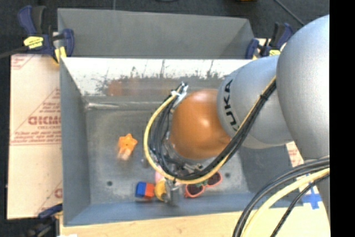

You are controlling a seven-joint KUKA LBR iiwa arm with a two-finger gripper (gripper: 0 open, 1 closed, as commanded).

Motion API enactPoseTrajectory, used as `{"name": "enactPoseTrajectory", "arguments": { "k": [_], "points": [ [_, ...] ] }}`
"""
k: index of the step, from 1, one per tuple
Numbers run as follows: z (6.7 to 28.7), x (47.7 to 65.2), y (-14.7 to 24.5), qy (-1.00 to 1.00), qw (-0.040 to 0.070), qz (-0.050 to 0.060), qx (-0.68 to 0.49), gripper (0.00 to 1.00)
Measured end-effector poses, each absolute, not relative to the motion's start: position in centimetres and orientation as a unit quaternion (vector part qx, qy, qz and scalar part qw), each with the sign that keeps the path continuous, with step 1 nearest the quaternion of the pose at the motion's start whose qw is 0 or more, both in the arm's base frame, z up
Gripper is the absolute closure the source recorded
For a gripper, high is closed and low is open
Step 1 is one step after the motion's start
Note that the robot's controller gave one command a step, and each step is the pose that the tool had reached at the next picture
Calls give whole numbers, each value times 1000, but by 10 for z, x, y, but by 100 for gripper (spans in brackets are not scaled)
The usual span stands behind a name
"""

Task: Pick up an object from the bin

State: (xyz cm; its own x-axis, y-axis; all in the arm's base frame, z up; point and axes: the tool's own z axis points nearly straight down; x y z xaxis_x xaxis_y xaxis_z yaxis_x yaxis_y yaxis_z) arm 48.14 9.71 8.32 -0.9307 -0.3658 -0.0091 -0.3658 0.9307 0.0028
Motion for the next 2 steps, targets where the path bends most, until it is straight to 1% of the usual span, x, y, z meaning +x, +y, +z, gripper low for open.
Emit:
{"name": "enactPoseTrajectory", "arguments": {
  "k": [1, 2],
  "points": [
    [74, 488, 17, 992, 1, 0, -129, 100],
    [74, 488, 17, 992, 1, 0, -128, 100]
  ]
}}
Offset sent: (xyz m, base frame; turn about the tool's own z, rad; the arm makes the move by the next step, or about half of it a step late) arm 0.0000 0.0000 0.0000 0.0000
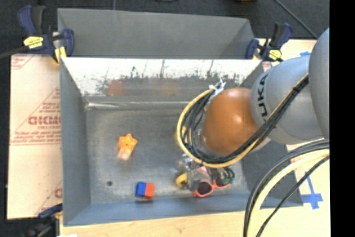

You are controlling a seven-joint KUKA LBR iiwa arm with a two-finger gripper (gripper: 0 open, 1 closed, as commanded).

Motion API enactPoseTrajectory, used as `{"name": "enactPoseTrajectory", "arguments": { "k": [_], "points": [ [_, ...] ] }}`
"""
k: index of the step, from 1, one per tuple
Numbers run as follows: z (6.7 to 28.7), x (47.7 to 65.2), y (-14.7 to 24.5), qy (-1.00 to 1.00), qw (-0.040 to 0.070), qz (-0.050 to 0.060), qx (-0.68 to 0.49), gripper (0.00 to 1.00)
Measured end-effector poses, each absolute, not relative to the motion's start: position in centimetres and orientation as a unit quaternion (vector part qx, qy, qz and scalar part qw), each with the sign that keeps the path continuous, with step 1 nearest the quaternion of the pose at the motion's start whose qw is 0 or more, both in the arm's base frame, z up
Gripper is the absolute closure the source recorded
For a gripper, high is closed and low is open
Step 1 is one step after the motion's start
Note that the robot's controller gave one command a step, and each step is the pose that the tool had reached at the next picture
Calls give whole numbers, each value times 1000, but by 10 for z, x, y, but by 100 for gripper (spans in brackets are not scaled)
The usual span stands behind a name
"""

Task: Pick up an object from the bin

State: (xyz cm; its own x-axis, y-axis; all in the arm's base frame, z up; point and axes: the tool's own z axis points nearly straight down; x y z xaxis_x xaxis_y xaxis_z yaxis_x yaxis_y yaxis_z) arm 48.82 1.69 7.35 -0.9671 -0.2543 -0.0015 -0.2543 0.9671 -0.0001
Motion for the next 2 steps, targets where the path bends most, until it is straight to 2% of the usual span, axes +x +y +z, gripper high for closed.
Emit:
{"name": "enactPoseTrajectory", "arguments": {
  "k": [1, 2],
  "points": [
    [122, 500, 13, 990, -3, 0, -140, 100],
    [129, 525, 33, 990, 7, -1, -144, 100]
  ]
}}
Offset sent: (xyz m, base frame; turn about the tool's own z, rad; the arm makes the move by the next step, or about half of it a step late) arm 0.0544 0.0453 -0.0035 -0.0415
